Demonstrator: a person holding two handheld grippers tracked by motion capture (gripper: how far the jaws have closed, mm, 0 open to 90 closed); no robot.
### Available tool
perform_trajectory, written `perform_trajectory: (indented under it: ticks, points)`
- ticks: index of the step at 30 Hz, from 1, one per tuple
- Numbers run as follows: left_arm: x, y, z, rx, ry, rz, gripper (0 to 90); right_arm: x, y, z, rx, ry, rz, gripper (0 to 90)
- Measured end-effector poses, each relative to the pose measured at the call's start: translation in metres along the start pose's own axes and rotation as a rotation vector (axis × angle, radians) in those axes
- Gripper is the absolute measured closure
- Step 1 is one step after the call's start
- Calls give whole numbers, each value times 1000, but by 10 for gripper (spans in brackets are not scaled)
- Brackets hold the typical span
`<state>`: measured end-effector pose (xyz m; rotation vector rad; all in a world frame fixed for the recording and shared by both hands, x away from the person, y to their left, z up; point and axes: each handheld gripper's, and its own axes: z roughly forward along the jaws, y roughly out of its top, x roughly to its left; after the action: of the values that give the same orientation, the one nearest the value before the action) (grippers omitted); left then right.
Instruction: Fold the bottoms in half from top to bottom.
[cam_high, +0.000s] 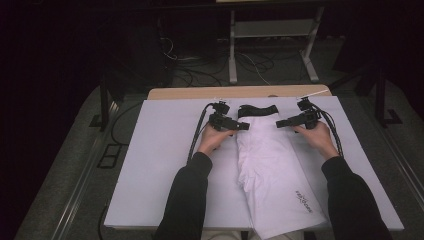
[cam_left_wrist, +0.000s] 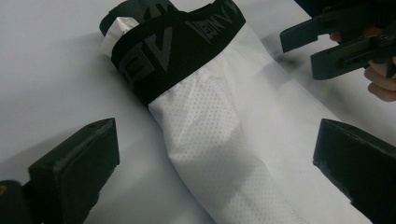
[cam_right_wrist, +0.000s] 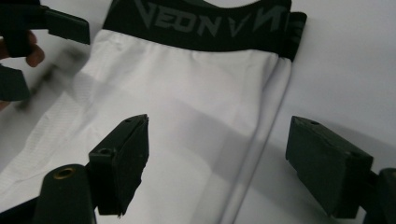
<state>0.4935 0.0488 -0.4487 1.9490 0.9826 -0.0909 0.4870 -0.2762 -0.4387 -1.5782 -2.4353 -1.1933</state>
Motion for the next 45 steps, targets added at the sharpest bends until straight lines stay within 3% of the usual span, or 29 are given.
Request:
perform_trajectory:
  ticks: [2,3,10,15,17,19,20,23,24,28,35,45]
  points:
    - [0,-1,1,4,5,-1,11,-2,0,1,-3,4,8,252]
    - [1,-1,2,4,3,-4,57,-3,0,2,-19,11,14,281]
    - [4,-3,4,9,18,-21,178,-4,1,9,-6,-9,18,367]
    - [7,-4,6,0,19,-47,328,-6,-1,13,-6,-18,27,436]
    - [7,-4,7,-1,15,-50,348,-7,-1,13,-12,-12,37,443]
    - [7,-4,9,7,19,-56,460,-7,-2,14,-22,-2,48,495]
    - [7,-5,11,11,23,-71,503,-4,-5,15,-37,-27,43,562]
    - [7,-5,12,10,37,-80,620,-2,-7,16,-51,-52,35,622]
    - [7,-5,12,9,44,-91,654,0,-8,17,-58,-84,35,692]
    - [7,-5,14,9,70,-116,733,2,-10,18,-68,-138,47,858]
    - [3,-4,14,-7,82,-115,861,0,-12,15,-92,-108,81,882]
    - [-1,-2,9,-32,77,-104,873,-1,-16,4,-141,-82,47,883]
